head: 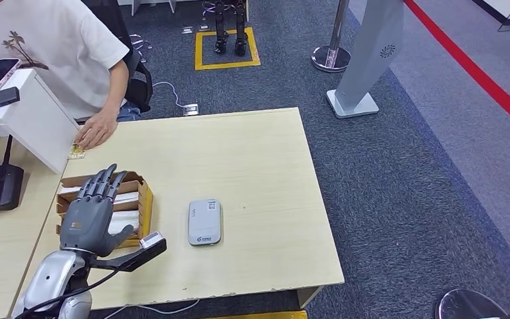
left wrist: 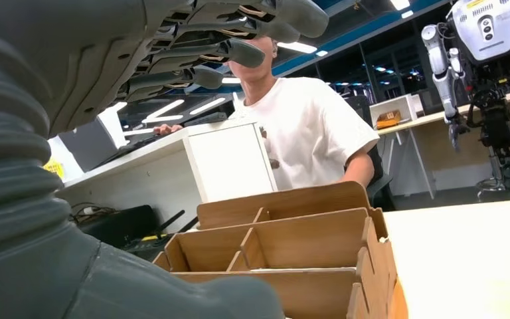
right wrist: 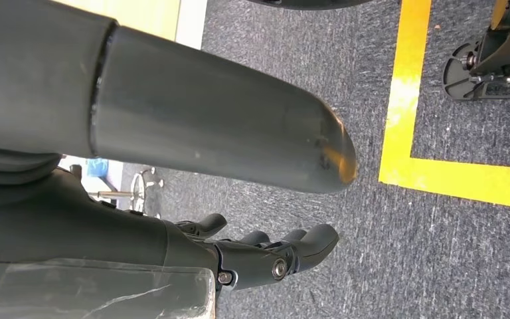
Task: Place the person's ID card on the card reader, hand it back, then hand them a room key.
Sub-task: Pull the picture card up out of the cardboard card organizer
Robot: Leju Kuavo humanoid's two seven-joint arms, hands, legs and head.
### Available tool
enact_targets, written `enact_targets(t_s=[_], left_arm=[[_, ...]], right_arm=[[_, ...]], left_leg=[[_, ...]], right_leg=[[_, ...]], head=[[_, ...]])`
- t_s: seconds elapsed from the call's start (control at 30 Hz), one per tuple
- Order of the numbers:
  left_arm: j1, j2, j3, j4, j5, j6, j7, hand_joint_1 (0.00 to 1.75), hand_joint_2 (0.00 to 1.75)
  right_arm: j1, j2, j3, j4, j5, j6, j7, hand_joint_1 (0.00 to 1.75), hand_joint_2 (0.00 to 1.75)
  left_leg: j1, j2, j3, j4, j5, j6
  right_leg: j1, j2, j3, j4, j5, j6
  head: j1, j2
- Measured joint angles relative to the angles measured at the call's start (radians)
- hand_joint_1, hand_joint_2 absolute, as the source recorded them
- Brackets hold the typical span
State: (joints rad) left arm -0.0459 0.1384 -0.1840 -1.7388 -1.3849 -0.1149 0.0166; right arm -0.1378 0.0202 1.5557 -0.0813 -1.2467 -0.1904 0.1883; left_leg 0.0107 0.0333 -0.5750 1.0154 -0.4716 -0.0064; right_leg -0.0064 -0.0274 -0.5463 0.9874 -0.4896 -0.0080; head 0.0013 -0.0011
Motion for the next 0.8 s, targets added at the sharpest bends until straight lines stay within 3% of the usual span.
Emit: enact_targets(t_s=[0.2, 0.8], left_arm=[[0.016, 0.013, -0.001, -0.015, 0.001, -0.009, 0.008, 0.0, 1.75], [0.177, 0.042, -0.001, -0.122, 0.005, -0.004, 0.036, 0.0, 1.75]], right_arm=[[0.0, 0.0, 0.0, 0.0, -0.002, 0.0, 0.001, 0.0, 0.0], [0.001, 0.0, 0.0, 0.0, -0.02, -0.003, 0.006, 0.0, 0.0]], left_leg=[[0.0, 0.0, 0.0, 0.0, 0.0, 0.0], [0.0, 0.0, 0.0, 0.0, 0.0, 0.0]], right_leg=[[0.0, 0.0, 0.0, 0.0, 0.0, 0.0], [0.0, 0.0, 0.0, 0.0, 0.0, 0.0]], head=[[0.0, 0.0], [0.0, 0.0]])
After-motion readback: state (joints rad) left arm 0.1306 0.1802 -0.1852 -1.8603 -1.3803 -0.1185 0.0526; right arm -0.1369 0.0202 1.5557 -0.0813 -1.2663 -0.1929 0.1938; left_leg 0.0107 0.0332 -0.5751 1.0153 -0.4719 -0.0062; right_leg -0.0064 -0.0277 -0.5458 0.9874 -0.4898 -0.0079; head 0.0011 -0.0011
